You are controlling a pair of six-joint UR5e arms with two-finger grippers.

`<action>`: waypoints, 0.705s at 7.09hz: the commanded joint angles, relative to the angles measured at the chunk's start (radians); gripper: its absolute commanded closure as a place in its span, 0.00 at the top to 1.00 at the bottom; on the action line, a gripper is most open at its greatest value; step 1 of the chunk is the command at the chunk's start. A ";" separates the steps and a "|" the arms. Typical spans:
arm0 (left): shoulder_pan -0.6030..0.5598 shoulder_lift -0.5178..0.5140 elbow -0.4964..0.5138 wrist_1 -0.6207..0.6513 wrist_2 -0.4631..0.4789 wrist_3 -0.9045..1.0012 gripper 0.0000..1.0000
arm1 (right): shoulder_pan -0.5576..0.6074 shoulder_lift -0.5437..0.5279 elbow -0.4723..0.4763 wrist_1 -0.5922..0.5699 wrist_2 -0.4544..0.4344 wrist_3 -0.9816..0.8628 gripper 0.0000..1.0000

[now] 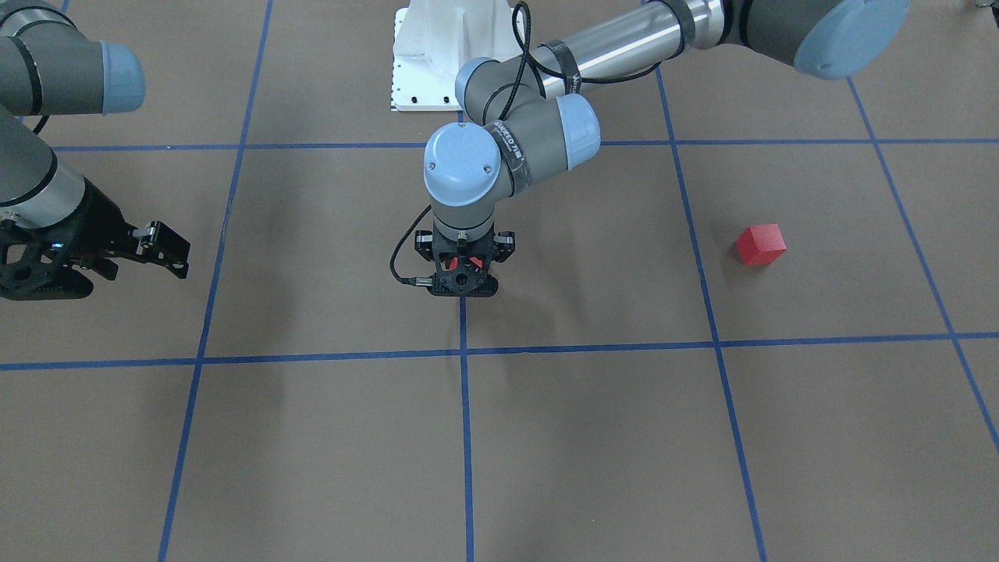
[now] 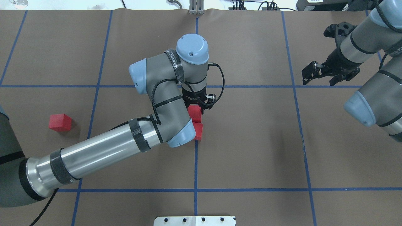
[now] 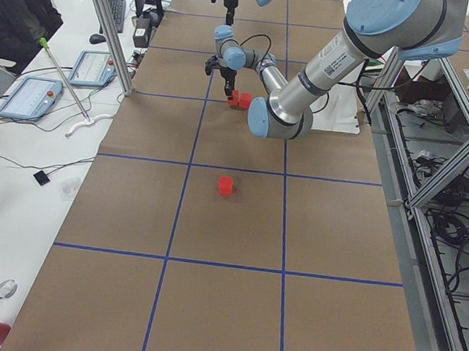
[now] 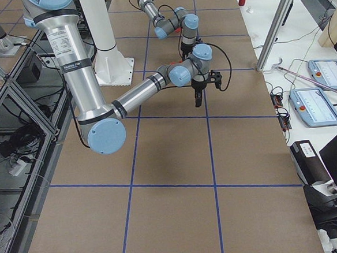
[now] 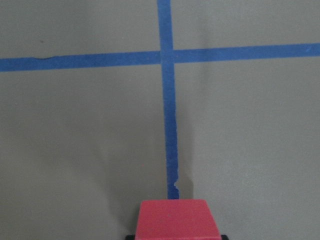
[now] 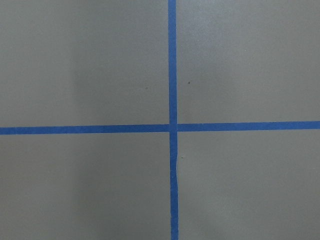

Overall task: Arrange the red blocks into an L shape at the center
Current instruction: 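Adjust and set the red cube against the center cube, farther from robot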

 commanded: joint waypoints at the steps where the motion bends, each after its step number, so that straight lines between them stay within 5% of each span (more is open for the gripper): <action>1: 0.001 0.005 -0.008 0.000 0.000 -0.017 0.00 | 0.000 0.001 0.000 0.000 0.000 0.000 0.99; 5: 0.006 0.007 -0.012 0.001 0.000 -0.028 0.00 | -0.002 0.001 0.000 0.000 0.000 0.002 0.99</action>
